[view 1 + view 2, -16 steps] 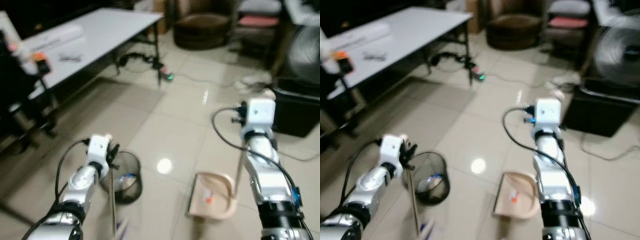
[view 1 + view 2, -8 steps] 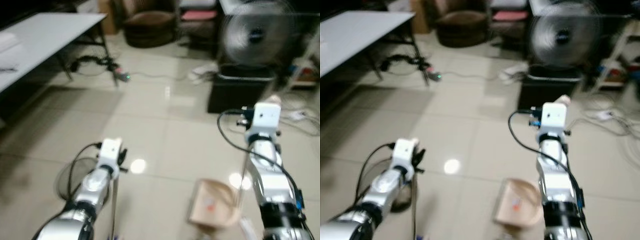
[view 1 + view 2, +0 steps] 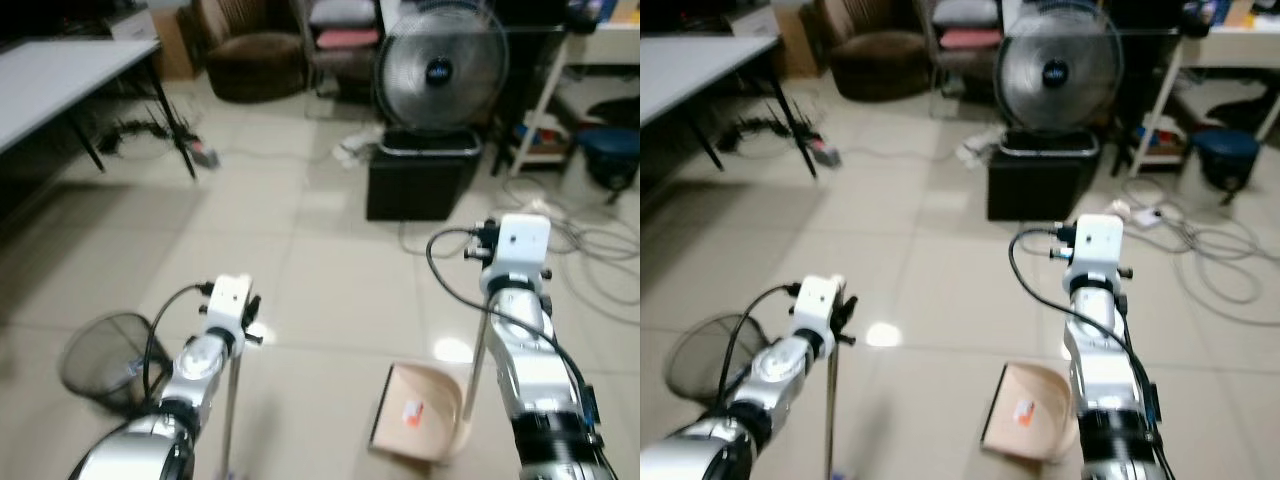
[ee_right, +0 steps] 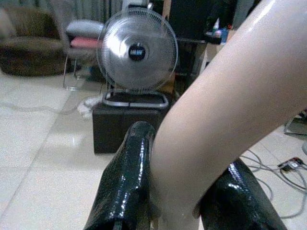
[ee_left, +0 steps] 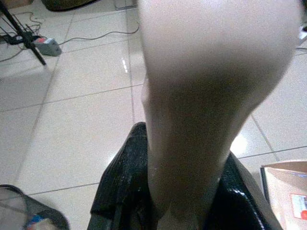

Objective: Sweep floor

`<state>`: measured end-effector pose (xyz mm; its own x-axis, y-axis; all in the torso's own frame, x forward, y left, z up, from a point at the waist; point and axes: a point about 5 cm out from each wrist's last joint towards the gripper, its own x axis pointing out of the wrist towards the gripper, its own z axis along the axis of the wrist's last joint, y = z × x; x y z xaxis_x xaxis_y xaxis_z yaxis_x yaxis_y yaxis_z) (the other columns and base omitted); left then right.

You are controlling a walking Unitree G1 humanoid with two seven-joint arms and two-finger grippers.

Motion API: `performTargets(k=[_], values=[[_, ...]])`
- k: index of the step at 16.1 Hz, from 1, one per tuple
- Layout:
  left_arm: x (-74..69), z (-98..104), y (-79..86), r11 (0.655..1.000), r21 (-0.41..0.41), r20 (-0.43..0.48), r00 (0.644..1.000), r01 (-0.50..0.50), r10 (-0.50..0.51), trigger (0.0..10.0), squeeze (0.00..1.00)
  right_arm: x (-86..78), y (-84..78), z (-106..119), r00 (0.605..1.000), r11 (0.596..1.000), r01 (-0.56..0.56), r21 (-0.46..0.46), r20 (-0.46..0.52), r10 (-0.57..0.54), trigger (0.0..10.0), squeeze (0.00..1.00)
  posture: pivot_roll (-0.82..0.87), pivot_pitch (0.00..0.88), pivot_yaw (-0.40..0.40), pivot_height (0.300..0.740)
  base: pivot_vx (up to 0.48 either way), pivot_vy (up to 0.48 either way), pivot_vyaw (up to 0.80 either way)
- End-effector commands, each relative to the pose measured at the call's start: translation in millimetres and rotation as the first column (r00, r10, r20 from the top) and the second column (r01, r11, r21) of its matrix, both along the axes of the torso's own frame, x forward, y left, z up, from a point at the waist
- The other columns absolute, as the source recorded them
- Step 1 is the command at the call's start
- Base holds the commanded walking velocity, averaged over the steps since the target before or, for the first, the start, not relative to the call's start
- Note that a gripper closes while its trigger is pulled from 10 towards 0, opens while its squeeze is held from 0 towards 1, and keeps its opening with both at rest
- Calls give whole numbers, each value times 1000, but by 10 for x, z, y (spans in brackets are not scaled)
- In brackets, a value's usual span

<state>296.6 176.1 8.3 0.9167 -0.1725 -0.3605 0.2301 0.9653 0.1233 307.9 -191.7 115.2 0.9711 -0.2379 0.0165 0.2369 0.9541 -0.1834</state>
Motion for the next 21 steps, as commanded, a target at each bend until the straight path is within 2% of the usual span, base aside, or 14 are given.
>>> performTargets(k=[1, 5, 7, 11, 12, 14, 16, 18, 19, 21], values=[[14, 24, 73, 1000, -8, 6, 1000, -22, 22, 10000, 0, 43, 66, 116, 999, 1000, -23, 0, 49, 23, 10000, 0, -40, 9, 84, 740, 0, -465, 0], [45, 62, 82, 1000, -11, 21, 1000, -17, 18, 10000, 0, 44, 82, 122, 998, 999, -31, 16, 61, 30, 10000, 0, -41, 13, 89, 740, 0, -458, 0], [65, 81, 99, 997, -62, 16, 999, -38, 39, 10000, 0, 42, 106, 120, 998, 999, -34, 21, 61, 33, 10000, 0, -41, 14, 91, 740, 0, 0, 0], [85, 118, 144, 996, -74, 37, 998, -57, 60, 10000, 0, 44, 117, 124, 997, 999, -37, 26, 64, 35, 10000, 0, -42, 15, 92, 740, 0, 360, 0], [89, 133, 146, 997, -56, 56, 997, -53, 56, 10000, 0, 41, 114, 126, 997, 999, -35, 30, 66, 33, 10000, 0, -42, 15, 92, 740, 0, 0, 0], [101, 154, 169, 994, -86, 65, 995, -67, 73, 10000, 0, 37, 109, 118, 998, 999, -33, 29, 61, 31, 10000, 0, -42, 15, 92, 740, 0, 0, 0], [118, 187, 197, 994, -82, 85, 993, -75, 82, 10000, 0, 36, 111, 95, 998, 999, -39, 30, 47, 37, 10000, 0, -44, 21, 95, 740, 0, 0, 0], [315, 559, 301, 994, -107, 258, 966, -9, 36, 10000, 0, 28, 125, 58, 999, 997, -46, 68, 28, 44, 10000, 0, -44, 23, 96, 740, 0, 0, 0], [507, 1000, 253, 992, -102, 428, 903, 75, -24, 10000, 0, 14, 129, 42, 998, 995, -49, 89, 30, 47, 10000, 0, -45, 23, 96, 740, 322, 0, -800], [513, 1261, -4, 989, -94, 529, 847, 113, -46, 10000, 0, 7, 124, 36, 999, 995, -46, 94, 30, 43, 10000, 0, -46, 23, 95, 740, 347, 0, -800]])
